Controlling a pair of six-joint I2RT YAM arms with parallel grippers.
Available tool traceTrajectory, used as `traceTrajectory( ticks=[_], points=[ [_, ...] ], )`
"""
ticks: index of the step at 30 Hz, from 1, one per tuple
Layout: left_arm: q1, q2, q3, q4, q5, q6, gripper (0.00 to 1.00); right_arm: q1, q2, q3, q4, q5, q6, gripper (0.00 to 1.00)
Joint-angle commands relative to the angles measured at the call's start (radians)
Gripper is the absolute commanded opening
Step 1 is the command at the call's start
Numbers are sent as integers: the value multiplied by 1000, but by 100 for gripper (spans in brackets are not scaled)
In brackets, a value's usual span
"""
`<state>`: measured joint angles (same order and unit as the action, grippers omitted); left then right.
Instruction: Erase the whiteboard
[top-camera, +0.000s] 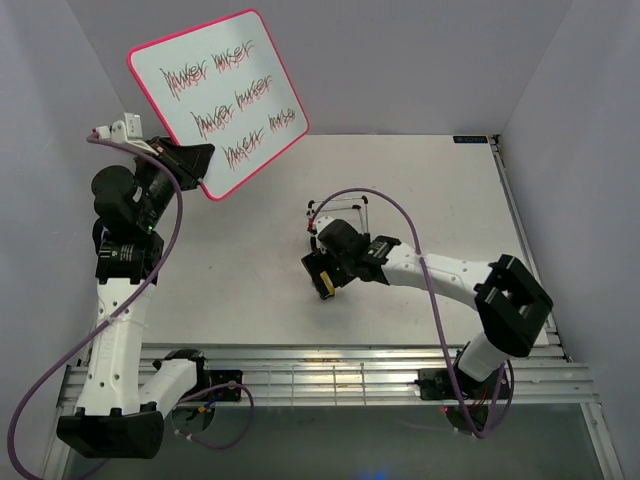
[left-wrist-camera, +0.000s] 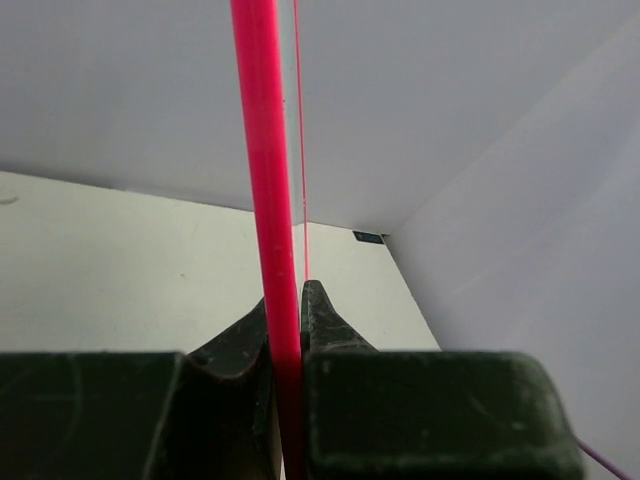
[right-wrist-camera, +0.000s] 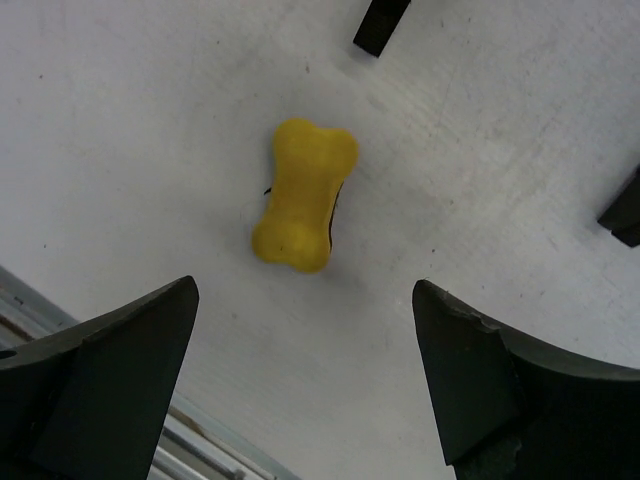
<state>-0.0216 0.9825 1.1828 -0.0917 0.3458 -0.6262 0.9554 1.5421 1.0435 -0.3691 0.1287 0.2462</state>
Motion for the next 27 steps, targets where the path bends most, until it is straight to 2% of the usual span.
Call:
traceTrajectory(
  ticks=[1, 5, 9, 12, 17, 19, 25, 27],
  points=[
    [-1, -50, 66, -66, -103, 46, 0, 3, 90, 114, 44, 71, -18, 93],
    [-9, -68, 72, -111, -113, 77, 0, 3, 220, 173, 44, 83, -16, 85],
    [-23, -76, 81, -140, -126, 120, 0, 3, 282, 182, 53, 66, 2, 71],
    [-38, -77, 84, -164, -152, 152, 0, 3, 306, 168, 62, 49, 13, 65],
    [-55, -87, 72, -183, -168, 184, 0, 3, 308, 151, 67, 54, 22, 61],
    [-60, -85, 60, -184, -163, 189, 0, 5, 311, 148, 65, 49, 25, 56],
    [-60, -84, 20, -183, -131, 197, 0, 14, 308, 154, 56, 63, 25, 53],
    [-61, -84, 15, -186, -128, 200, 0, 17, 308, 158, 48, 68, 24, 49]
  ],
)
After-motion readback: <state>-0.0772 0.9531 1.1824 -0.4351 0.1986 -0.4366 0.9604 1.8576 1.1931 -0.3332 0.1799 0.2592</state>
